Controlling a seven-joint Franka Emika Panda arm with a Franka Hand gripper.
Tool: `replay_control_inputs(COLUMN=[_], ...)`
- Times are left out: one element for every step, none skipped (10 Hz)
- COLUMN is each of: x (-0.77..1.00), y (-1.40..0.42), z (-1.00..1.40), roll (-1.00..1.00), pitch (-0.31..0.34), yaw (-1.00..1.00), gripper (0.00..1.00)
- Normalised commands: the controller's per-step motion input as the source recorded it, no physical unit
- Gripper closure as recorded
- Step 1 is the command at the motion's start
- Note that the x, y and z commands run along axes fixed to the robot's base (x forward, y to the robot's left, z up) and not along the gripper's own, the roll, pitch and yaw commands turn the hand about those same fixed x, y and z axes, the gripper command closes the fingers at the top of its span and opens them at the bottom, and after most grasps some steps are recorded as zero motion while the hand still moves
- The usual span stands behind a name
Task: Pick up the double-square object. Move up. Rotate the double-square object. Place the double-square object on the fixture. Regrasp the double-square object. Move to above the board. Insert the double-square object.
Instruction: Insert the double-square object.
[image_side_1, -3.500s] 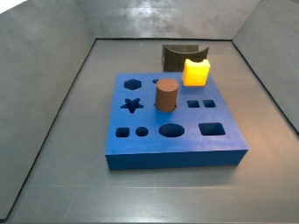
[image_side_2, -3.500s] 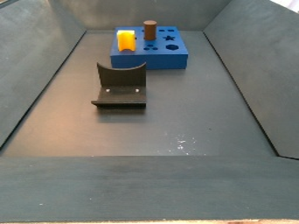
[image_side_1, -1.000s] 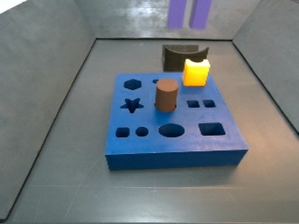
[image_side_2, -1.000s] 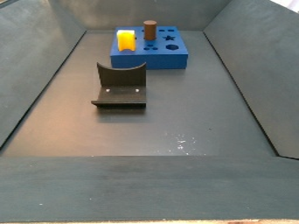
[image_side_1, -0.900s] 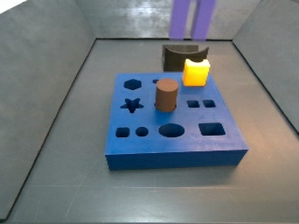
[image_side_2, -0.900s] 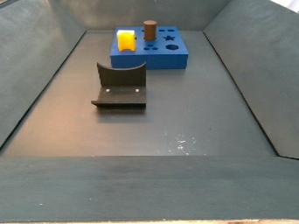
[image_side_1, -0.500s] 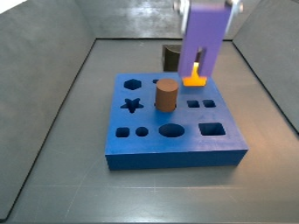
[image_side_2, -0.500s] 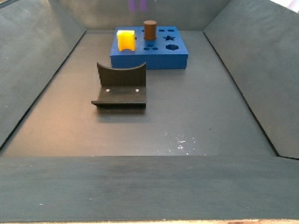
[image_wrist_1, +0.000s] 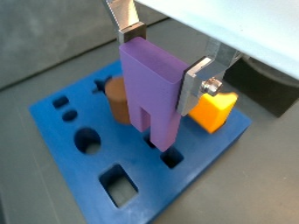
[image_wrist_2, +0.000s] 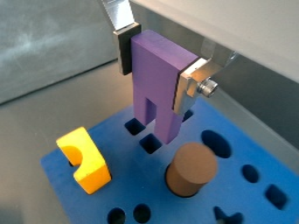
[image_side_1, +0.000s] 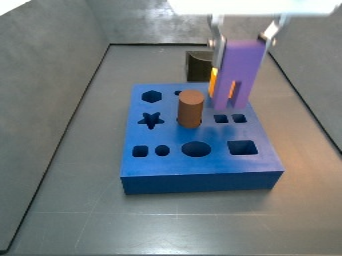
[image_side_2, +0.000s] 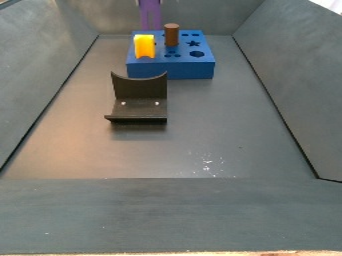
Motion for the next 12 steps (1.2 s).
replay_control_inputs(x=[0.67,0.52,0.27,0.05,0.00,0.06,0.04,0.04,0.03,0.03,0.06,0.12], y=[-0.24,-0.15,-0.01,0.00,0.05,0.21,0.25,0.19,0.35,0.07,0.00,0.00], z=[-0.68,-0.64,-0.32,-0.06,0.00,-0.23,-0.21,-0.11,-0.46,-0.93,-0.69,-0.56], roll=[0.20,0.17,0.01,-0.02,0.00,-0.37,-0.47,-0.50,-0.36,0.12,0.30,0.38], pitch=[0.057,0.110,0.119,0.034,0.000,-0.004,-0.036,-0.041,-0.099,-0.066,-0.020,0.000], yaw=[0.00,-0.34,-0.48,-0.07,0.00,0.09,0.12,0.12,0.01,0.07,0.07,0.04], gripper=[1.00,1.00,1.00,1.00,1.00,1.00,1.00,1.00,1.00,1.00,1.00,1.00])
